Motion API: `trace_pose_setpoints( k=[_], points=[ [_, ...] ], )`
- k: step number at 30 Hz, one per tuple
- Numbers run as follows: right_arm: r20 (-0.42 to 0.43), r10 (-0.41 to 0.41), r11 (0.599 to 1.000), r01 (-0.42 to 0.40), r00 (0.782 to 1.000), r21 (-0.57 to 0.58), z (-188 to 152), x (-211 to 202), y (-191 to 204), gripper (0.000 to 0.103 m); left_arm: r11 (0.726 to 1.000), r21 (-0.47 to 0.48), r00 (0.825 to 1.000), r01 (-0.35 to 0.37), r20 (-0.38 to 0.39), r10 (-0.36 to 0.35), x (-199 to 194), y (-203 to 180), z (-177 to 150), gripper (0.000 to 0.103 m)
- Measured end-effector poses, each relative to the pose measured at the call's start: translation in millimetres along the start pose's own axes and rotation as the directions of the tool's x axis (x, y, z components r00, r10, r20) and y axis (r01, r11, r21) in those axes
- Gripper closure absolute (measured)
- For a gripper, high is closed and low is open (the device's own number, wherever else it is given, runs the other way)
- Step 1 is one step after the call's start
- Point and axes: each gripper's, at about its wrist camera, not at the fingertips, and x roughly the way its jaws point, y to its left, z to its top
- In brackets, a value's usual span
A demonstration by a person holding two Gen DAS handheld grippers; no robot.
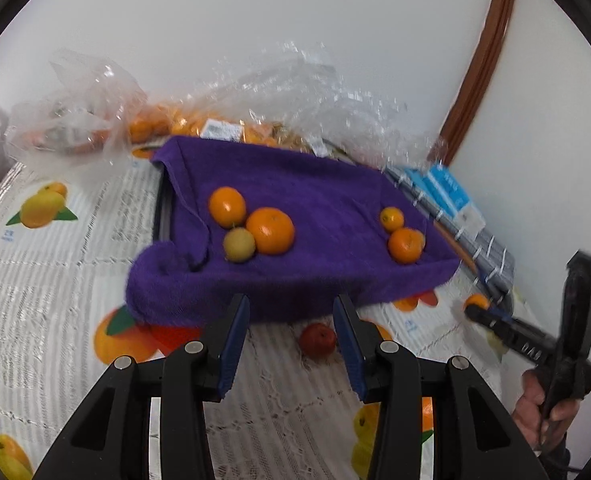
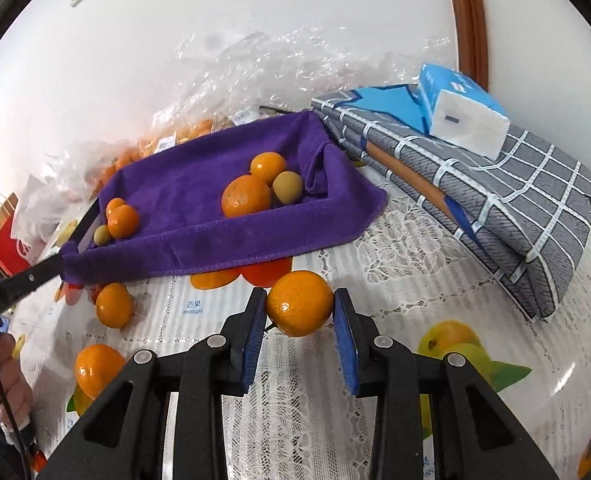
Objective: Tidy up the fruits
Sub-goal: 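Grasp a large orange with the right gripper while the left approaches a red apple, then grasp the red apple with the left gripper and lift it toward the towel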
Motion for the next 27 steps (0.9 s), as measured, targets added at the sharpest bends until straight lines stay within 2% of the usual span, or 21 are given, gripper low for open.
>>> trace_pose_setpoints(
  k=[9,16,23,26,27],
  points=[
    [0.000,0.004,1.000,-0.004,1.000,0.017,1.1,0.5,-3.4,0.069,0.992,0.116,0.996,-0.038,-0.076,0.047,17.8,-23.3,-10.3,0.062],
    [-0.008,0.010,1.000,-0.010,1.000,0.003,1.8,2.7,-1.4,0.069,0.987,0.149,0.986,-0.062,-0.141,0.083,32.2,-29.3,-13.0,0.063],
    [-0.025,0.022,1.000,-0.022,0.999,-0.015,1.5,5.9,-0.2,0.069,0.981,0.176,0.982,-0.081,-0.154,0.109,41.5,-35.9,-10.9,0.064],
    [-0.029,0.023,1.000,-0.023,0.999,-0.015,1.9,6.1,-0.3,0.069,0.981,0.178,0.982,-0.082,-0.155,0.110,43.7,-37.0,-9.8,0.072],
    [-0.031,0.022,1.000,-0.023,0.999,-0.015,2.4,6.6,-0.5,0.069,0.980,0.179,0.982,-0.082,-0.153,0.110,43.6,-37.1,-9.7,0.080]
  ],
)
